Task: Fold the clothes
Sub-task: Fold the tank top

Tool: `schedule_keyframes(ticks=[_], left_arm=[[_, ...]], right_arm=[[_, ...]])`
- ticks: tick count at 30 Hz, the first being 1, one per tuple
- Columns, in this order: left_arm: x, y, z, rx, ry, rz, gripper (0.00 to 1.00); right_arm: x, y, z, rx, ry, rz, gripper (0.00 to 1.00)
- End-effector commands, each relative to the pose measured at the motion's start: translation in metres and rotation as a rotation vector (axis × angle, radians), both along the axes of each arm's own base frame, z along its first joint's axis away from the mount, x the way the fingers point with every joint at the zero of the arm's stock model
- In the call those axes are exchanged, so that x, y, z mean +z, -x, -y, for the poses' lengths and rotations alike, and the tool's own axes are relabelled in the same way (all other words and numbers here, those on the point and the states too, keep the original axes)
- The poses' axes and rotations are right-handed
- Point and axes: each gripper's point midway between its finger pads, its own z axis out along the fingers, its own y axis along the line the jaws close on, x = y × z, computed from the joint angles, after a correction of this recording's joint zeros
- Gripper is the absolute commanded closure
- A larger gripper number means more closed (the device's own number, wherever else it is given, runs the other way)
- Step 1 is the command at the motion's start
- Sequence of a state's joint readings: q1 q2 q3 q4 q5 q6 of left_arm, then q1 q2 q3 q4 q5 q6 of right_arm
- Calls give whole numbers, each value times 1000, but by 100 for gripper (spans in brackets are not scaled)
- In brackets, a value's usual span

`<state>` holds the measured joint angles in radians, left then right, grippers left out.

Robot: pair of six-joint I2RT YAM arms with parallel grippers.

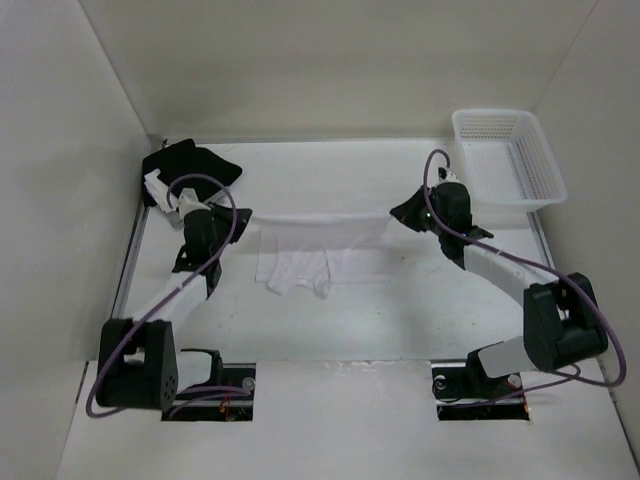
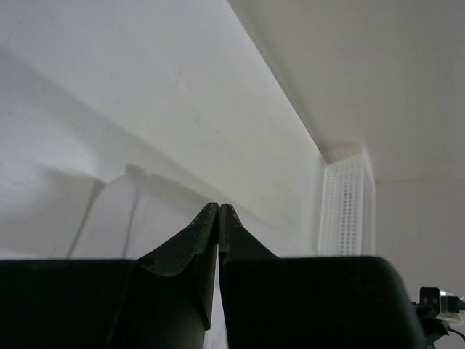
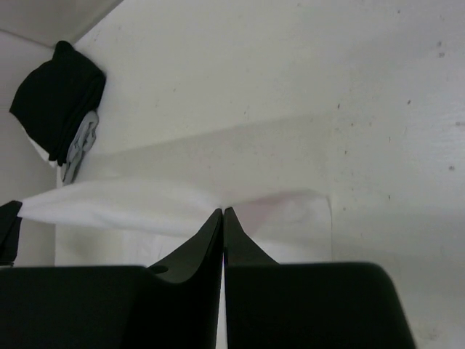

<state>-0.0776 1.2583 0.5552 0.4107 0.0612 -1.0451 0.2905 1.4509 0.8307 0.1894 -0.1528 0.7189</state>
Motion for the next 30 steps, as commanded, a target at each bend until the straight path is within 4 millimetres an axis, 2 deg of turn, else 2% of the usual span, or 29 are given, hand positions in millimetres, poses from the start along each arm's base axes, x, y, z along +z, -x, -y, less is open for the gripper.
schedule_keyframes(ticks=[1,6,12,16,18,20,22,24,28,30], left_arm=[[1,33,-2,-24,29,53,97],[-18,78,-6,-53,39,31,96],[-43,110,-7,-70,20,-25,96],[-68,130,-4,-83,22,-74,95],[-81,137,-8,-69,19,-99,93],[-89,141,-12,-51,20,-116,91],[-92,140,-17,-38,17,-125,85],[-88,137,-21,-24,16,-120,78],[-67,126,-29,-3,-2,-76,77],[-54,120,-27,-12,-11,-48,78]], right_arm=[[10,23,-3,-1,-41,79,96],[-19,71,5,-12,-43,41,96],[-53,122,5,9,-23,-22,95],[-78,144,9,-4,-11,-92,95],[-86,150,9,-11,-20,-116,93],[-89,152,7,-11,-22,-128,83],[-90,152,9,-18,-15,-132,72],[-85,151,9,-17,-15,-115,62],[-71,140,11,-28,-17,-73,52],[-72,128,12,-24,10,-71,48]])
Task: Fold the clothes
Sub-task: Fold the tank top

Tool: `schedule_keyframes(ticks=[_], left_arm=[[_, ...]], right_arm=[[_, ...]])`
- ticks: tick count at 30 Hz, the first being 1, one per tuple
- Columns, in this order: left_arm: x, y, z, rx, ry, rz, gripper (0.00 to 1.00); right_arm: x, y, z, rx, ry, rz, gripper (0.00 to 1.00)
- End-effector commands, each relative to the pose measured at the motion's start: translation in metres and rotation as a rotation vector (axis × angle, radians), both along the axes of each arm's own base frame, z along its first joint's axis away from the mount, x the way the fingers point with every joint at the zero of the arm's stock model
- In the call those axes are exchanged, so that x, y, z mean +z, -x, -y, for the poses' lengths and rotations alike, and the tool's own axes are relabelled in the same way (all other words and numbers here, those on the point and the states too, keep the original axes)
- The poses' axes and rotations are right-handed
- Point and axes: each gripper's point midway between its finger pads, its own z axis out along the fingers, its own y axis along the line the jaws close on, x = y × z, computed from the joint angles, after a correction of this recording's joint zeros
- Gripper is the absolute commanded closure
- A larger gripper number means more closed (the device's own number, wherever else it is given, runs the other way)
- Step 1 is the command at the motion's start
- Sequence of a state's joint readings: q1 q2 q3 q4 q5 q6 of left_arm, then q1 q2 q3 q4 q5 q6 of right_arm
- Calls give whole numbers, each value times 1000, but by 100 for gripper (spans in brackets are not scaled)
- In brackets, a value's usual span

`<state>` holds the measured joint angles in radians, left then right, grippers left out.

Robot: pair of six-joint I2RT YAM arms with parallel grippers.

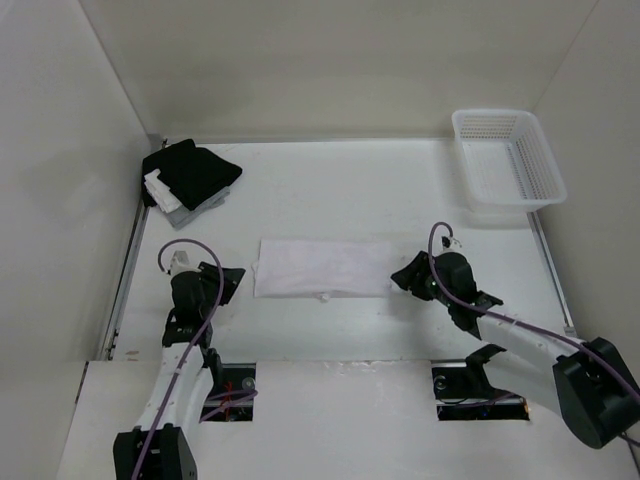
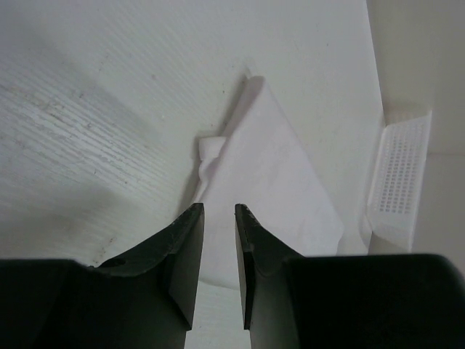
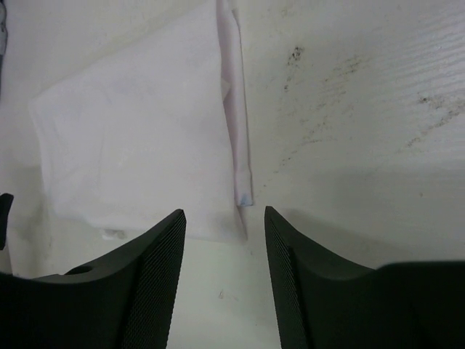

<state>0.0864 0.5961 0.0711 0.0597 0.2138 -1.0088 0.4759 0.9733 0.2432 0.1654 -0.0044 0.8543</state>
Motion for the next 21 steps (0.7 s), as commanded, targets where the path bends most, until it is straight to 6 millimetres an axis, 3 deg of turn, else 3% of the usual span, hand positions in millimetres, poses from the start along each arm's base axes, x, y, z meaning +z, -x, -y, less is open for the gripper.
schedule_keyframes(ticks=[1,10,13,16,18,21], left_arm=[[48,-22,3,-30,-33,132,78],[78,-43,38,-126,-47,229,78],[81,-47,46,-146,-46,244,78],[86,-53,51,-159,-44,261,78],[87,-55,55,-172,-43,268,78],[86,-56,63,-194,-38,265,78]], right_arm=[[21,-32,-1,-8,17,69,47],[-11,-53,-33,92,-101,-42,50],[-20,-59,-38,88,-143,-87,59],[-23,-68,-38,57,-184,-100,81],[-14,-77,-28,-6,-217,-62,94],[8,-79,-14,-51,-224,6,98]])
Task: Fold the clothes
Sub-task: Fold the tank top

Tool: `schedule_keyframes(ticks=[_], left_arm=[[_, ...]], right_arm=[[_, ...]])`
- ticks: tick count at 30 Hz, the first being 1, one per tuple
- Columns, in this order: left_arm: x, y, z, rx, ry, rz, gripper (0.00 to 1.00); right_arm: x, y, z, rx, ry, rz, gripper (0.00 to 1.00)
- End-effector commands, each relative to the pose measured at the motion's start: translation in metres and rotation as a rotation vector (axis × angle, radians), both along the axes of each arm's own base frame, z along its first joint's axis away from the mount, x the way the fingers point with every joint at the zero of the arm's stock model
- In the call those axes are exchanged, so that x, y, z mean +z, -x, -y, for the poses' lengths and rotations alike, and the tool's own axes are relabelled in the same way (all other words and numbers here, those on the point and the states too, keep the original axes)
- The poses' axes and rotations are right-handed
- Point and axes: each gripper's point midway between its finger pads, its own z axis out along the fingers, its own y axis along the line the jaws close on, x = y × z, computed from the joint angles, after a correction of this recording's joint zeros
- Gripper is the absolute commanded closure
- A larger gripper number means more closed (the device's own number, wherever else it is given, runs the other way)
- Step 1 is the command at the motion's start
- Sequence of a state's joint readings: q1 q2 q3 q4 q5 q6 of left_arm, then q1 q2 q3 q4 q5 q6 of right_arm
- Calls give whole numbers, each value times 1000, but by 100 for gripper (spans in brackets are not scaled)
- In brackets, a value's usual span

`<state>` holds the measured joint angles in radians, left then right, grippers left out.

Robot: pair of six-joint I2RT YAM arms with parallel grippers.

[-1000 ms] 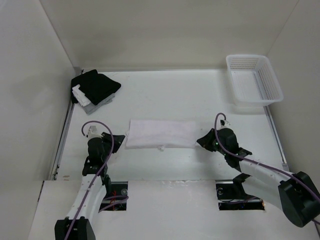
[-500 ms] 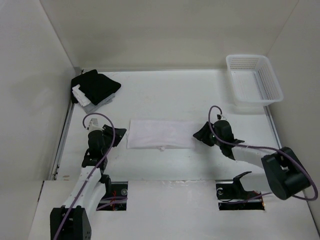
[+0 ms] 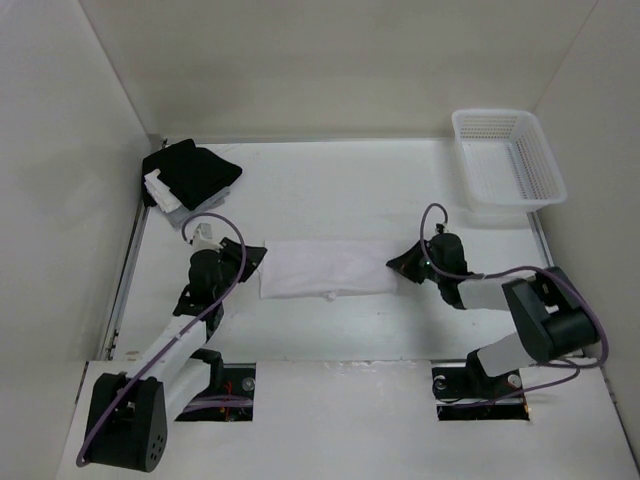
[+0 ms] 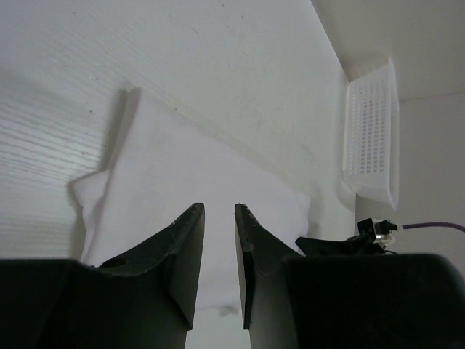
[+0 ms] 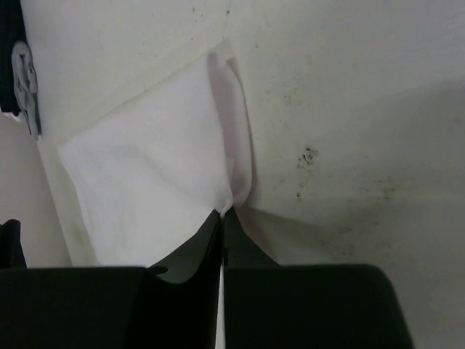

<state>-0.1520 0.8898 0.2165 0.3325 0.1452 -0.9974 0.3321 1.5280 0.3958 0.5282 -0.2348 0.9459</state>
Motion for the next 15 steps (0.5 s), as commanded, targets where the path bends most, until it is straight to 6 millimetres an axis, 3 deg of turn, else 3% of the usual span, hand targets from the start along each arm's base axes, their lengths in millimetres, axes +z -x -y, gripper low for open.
schedule_keyframes(ticks=[1,5,7,11,15], left_arm=[[38,-17,12,-28,8,133,78],[36,-17,29,-67,11,130,78],[34,-17,37,-82,10,128,78],[34,-16,47,-110,30,124,78],[39,-11,47,-117,41,141,78]], right_arm=[[44,-15,13,-77,-39,137,98],[68,-8,37,-132,98,192,99],[84,-5,38,-128,166,221,98],[122,-4,16,-58,259,291,98],[138,-1,-23,51,370,306,98]])
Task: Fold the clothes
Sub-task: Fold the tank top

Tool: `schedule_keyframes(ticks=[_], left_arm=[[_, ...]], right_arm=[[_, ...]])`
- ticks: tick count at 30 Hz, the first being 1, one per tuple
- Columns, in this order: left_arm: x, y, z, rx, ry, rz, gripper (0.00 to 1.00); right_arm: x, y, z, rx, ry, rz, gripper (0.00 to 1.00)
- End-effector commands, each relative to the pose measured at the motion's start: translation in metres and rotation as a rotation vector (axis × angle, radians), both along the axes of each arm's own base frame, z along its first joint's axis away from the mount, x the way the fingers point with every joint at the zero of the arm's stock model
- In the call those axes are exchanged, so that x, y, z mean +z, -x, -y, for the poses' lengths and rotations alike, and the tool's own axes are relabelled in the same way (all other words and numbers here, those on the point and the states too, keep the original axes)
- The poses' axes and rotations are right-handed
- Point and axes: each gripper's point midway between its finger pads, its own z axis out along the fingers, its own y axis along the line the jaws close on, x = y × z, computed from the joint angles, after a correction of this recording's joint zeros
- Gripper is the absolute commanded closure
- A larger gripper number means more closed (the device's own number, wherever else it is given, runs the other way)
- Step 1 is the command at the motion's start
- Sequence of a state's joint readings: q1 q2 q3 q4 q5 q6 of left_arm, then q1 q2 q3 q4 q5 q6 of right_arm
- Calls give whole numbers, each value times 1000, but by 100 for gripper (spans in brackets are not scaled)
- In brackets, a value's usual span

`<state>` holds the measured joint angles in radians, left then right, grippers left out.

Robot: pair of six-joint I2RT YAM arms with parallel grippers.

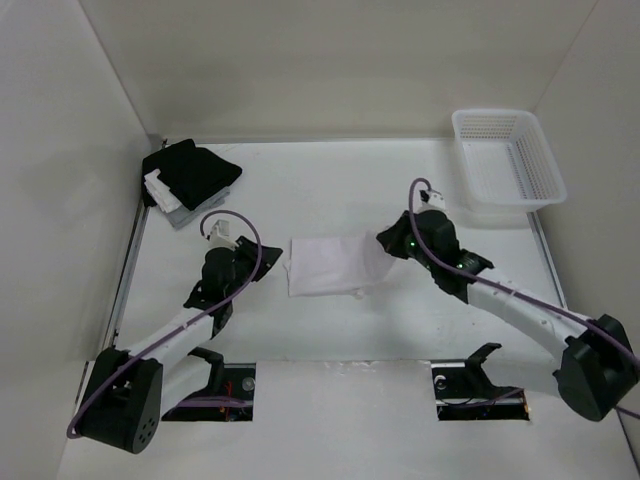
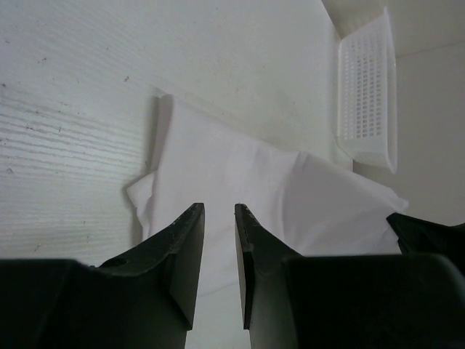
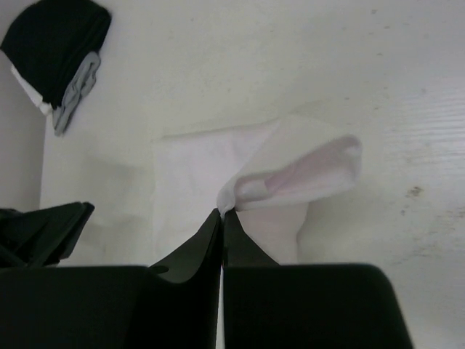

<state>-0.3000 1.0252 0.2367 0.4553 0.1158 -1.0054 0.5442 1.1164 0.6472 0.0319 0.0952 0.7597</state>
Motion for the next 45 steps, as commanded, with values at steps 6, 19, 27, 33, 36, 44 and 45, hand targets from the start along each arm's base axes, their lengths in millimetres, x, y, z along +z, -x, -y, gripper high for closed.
schedule_keyframes(ticks=[6,19,27,33,36,44,45], left_arm=[[53,-6,-3,6,64,159,78],[73,-7,-40,78,126,177,78],[73,-10,-20,31,129,168,78],[60,-4,36,-109,108,121,78],[39,-5,54,-141,94,67,79],[0,-24,29,-21,12,12,78],[0,-24,25,-6,-4,20,76]], right_arm=[[-7,6,-88,147,335,-46,97],[-44,20,-229,271,362,-168,64],[14,49,-200,291,189,-38,61],[-26,36,-173,320,179,-59,94],[-45,31,-170,338,146,-62,95],[-83,28,-148,329,121,-123,94],[-91,31,-142,320,129,-138,94]])
